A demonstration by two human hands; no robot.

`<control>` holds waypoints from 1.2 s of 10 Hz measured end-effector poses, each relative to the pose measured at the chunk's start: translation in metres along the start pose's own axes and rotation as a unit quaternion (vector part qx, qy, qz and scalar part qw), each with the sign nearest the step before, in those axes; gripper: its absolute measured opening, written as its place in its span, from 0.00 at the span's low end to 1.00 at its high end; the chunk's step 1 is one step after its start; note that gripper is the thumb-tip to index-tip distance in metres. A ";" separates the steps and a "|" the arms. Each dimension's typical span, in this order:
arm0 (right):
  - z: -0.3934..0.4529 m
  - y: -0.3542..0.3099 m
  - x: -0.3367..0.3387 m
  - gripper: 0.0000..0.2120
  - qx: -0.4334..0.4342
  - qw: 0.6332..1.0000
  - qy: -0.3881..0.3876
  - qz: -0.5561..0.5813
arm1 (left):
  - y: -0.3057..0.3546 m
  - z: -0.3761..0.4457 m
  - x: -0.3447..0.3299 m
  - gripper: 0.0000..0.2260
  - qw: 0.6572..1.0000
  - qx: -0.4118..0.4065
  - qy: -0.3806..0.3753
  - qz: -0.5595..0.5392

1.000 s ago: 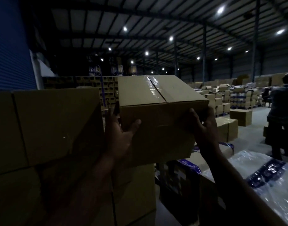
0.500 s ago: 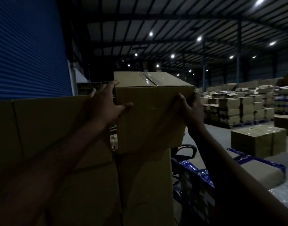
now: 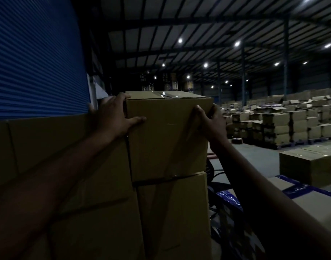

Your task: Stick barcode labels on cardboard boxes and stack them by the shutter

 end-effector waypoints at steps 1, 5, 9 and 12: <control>-0.001 0.015 -0.008 0.27 -0.011 0.999 -0.010 -0.041 | -0.007 0.000 -0.016 0.37 0.998 -0.010 -0.016 0.059; -0.008 0.029 -0.023 0.30 0.010 0.988 -0.027 -0.154 | -0.009 -0.005 -0.030 0.41 0.977 -0.093 0.015 0.193; -0.054 0.008 -0.017 0.22 0.096 0.964 0.020 -0.249 | -0.016 -0.047 -0.020 0.39 0.959 -0.169 0.077 0.213; -0.120 -0.019 -0.079 0.30 0.158 0.952 -0.105 -0.239 | -0.049 -0.112 -0.010 0.33 0.975 -0.177 0.106 0.086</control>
Point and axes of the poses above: each hand's wrist, its own z-axis towards the middle knuckle, its own x-axis out of the back of the hand, y = z × x, the point moved 7 cm from there along z, towards the middle knuckle, and after that the axes turned 3 degrees about -y, right-handed, at the moved point
